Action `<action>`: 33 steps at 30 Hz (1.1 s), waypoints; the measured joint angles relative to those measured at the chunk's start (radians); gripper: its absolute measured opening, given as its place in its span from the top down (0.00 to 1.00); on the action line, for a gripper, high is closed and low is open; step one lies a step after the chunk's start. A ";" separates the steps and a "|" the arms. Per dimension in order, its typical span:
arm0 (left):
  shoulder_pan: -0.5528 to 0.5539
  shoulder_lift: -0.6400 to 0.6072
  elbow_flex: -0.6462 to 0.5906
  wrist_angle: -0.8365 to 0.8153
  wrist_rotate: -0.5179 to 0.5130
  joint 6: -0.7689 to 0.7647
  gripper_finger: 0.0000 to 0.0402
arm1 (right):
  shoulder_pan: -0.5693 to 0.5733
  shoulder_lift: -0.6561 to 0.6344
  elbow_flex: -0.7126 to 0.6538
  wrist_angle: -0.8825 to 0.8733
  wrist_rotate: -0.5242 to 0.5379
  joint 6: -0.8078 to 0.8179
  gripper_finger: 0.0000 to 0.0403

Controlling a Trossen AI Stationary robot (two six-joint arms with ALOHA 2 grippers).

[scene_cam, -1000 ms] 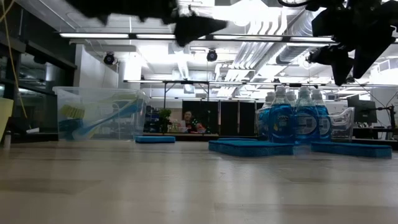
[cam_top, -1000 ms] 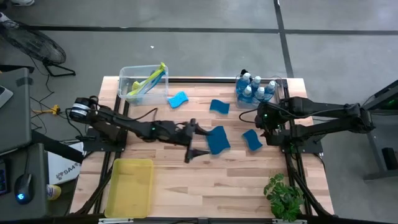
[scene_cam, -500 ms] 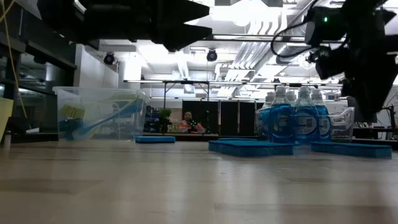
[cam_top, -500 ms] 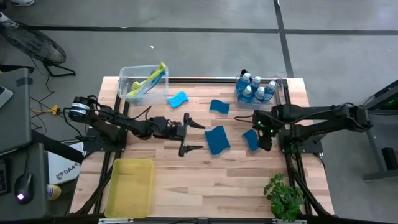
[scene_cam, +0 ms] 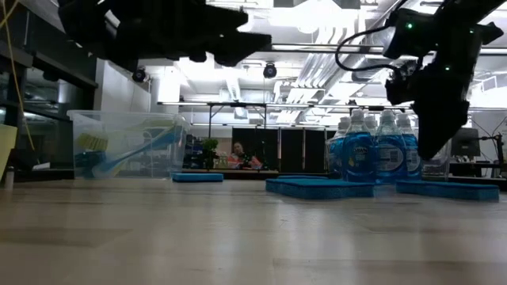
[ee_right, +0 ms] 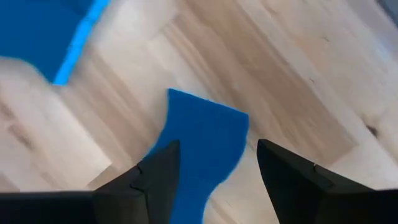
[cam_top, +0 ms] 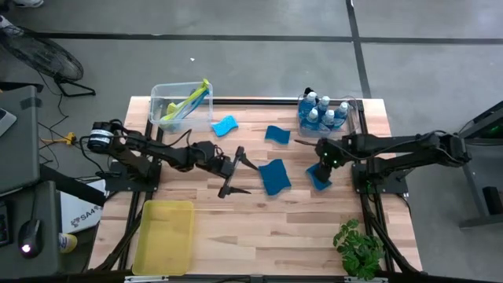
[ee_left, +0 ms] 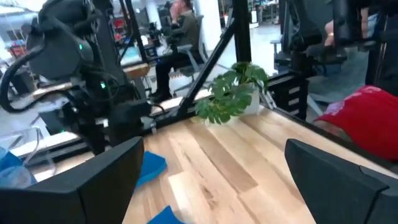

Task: Pick & Place Kitchen Sink Supplies
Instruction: Put the bottom right sponge into the yellow bin

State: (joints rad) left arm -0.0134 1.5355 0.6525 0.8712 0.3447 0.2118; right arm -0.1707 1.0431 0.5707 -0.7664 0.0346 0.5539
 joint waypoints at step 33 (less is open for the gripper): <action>0.000 0.002 0.001 -0.055 0.030 0.016 0.04 | 0.000 -0.002 -0.242 0.315 -0.015 0.154 0.65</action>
State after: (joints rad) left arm -0.0132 1.5375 0.6536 0.8161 0.3748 0.2276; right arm -0.1703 1.0416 0.3286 -0.4517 0.0193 0.7080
